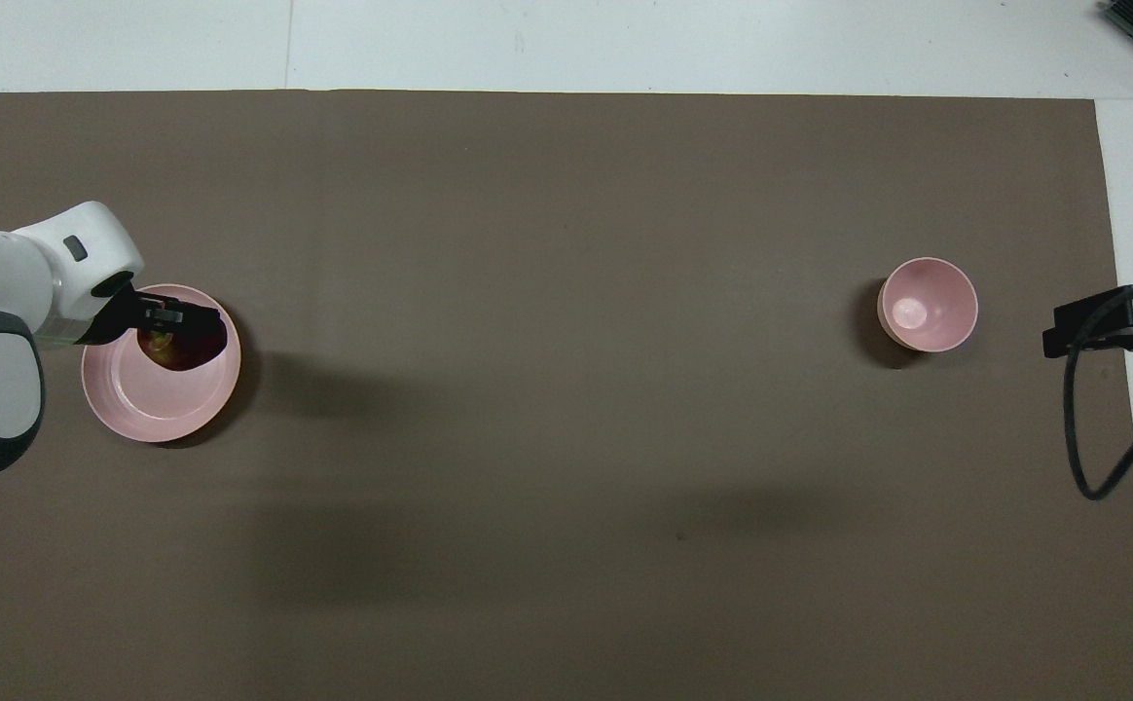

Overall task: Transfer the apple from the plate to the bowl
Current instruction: 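Lift the apple with the left gripper and carry it toward the table center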

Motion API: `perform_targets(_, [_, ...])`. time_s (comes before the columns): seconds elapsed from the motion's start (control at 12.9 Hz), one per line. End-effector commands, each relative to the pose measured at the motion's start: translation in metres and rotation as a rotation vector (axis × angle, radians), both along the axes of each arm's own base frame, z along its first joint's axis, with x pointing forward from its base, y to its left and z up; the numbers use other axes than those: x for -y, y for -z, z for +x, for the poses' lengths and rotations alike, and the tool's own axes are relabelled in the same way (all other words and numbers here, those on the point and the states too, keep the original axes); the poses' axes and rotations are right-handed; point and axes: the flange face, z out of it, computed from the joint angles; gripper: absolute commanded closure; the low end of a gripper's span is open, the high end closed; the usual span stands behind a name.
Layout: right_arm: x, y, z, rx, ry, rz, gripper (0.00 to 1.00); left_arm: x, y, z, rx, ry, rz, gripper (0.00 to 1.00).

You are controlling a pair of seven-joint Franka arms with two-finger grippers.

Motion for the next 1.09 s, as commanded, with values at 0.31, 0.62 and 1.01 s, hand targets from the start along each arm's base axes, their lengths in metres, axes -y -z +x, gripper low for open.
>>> perform_targets(0.31, [-0.002,-0.004,0.000,-0.002,0.010,0.016,0.00,0.071,-0.004,-0.029,-0.076,0.027,-0.157,1.00])
perform_targets(0.62, [-0.002,-0.003,0.000,-0.004,0.010,0.014,0.00,0.108,-0.007,-0.043,-0.115,0.025,-0.265,1.00])
perform_targets(1.01, [-0.002,-0.004,0.000,-0.002,0.011,0.016,0.00,0.161,-0.017,-0.066,-0.173,-0.044,-0.287,1.00])
